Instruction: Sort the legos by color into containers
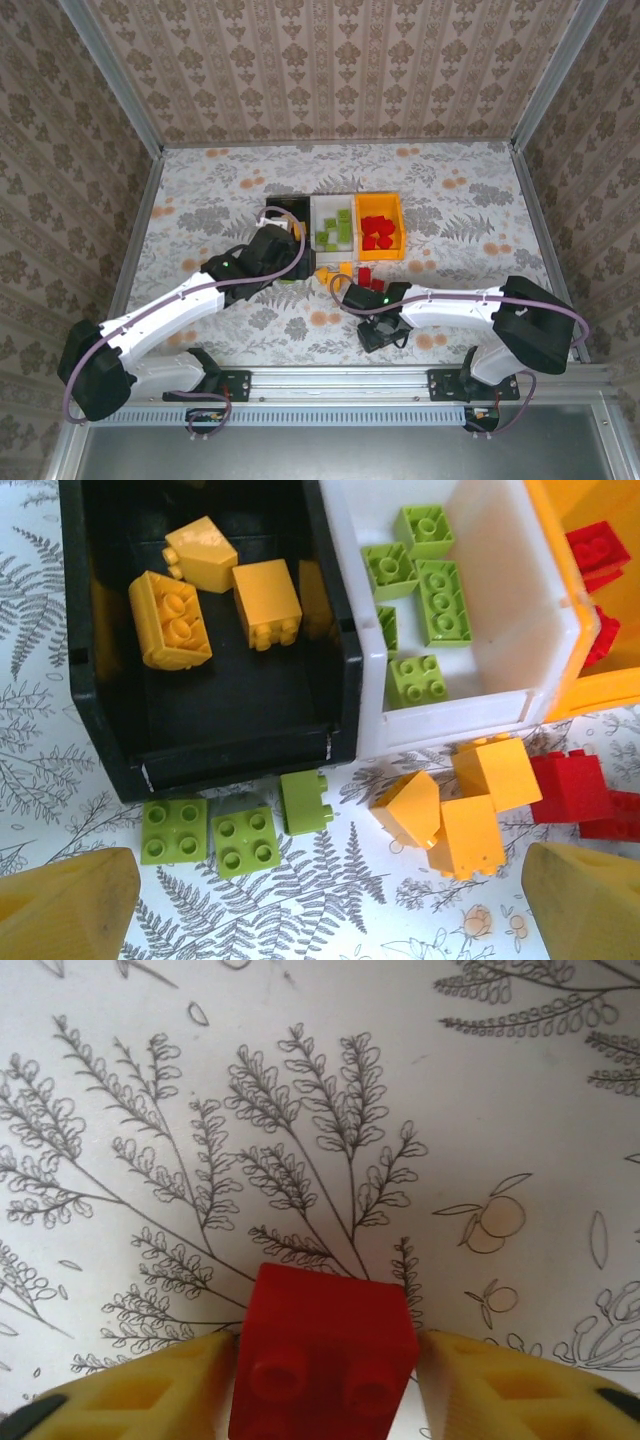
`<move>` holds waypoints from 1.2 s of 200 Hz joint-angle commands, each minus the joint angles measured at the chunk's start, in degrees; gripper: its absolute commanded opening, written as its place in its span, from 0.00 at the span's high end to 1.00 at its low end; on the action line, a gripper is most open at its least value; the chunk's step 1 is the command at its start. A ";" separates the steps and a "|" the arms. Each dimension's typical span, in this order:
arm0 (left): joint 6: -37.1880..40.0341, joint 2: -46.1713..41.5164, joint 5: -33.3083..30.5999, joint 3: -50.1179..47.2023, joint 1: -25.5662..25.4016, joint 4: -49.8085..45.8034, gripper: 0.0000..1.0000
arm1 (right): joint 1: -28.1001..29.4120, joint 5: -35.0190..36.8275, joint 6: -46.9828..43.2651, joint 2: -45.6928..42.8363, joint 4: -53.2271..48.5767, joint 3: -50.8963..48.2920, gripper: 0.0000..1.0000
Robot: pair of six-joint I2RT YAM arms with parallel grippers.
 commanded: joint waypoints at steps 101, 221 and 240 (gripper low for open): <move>-2.60 -1.78 0.22 -3.20 0.51 0.41 0.00 | -14.73 7.16 -5.33 -13.88 -2.94 12.87 0.66; -3.80 -3.30 2.31 -6.11 0.59 0.68 0.00 | -32.14 6.60 -4.17 14.37 5.78 35.12 0.62; -3.76 -3.40 2.60 -6.50 0.68 0.44 0.00 | -32.48 6.38 -4.21 17.09 5.63 37.52 0.55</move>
